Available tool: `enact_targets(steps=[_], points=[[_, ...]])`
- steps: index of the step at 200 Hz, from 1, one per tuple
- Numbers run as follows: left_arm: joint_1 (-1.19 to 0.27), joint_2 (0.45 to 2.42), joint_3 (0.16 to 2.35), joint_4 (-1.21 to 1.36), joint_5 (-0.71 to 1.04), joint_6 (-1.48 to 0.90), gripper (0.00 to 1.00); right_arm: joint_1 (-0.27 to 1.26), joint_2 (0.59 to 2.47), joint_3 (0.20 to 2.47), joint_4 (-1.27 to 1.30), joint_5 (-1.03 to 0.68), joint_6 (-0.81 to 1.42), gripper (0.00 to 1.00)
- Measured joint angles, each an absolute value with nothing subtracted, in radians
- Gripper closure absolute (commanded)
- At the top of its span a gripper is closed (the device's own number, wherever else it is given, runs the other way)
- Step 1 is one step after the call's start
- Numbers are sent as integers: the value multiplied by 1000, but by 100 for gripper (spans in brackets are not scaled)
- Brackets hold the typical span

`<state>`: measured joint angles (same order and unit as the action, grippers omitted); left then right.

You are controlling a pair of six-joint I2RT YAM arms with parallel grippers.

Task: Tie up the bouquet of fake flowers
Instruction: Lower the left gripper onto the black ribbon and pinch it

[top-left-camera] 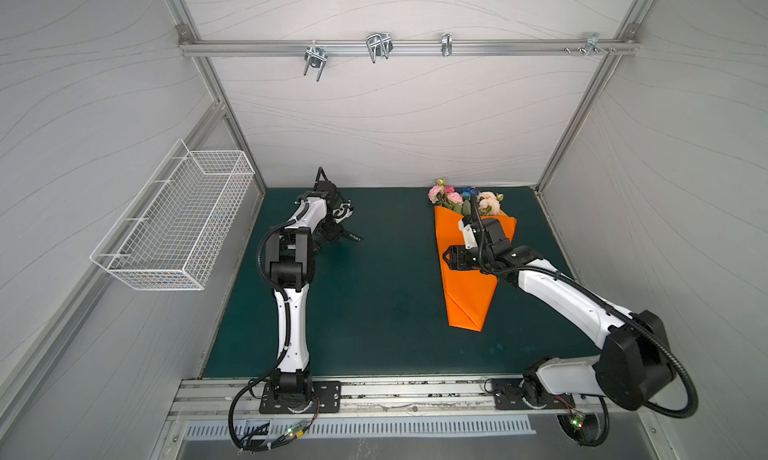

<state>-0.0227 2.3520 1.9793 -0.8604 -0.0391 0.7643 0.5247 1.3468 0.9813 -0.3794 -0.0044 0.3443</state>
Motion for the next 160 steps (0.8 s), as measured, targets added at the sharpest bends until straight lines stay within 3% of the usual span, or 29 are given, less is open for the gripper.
enact_targets(steps=[20, 32, 56, 67, 87, 160], points=[[-14, 2418, 2096, -919, -6, 781, 61, 522, 1355, 993, -396, 16, 349, 31], [-9, 2460, 2159, -958, 2, 788, 63, 521, 1360, 1002, -400, 28, 350, 30], [-6, 2511, 2243, -1023, 8, 781, 79, 521, 1362, 1021, -410, 49, 351, 29], [-4, 2517, 2255, -1042, 9, 783, 80, 520, 1362, 1028, -411, 56, 351, 28], [-4, 2520, 2261, -1069, 21, 782, 100, 518, 1362, 1030, -413, 68, 351, 27], [-26, 2450, 2145, -1105, 157, 710, 100, 515, 1406, 1030, -396, 18, 378, 25]])
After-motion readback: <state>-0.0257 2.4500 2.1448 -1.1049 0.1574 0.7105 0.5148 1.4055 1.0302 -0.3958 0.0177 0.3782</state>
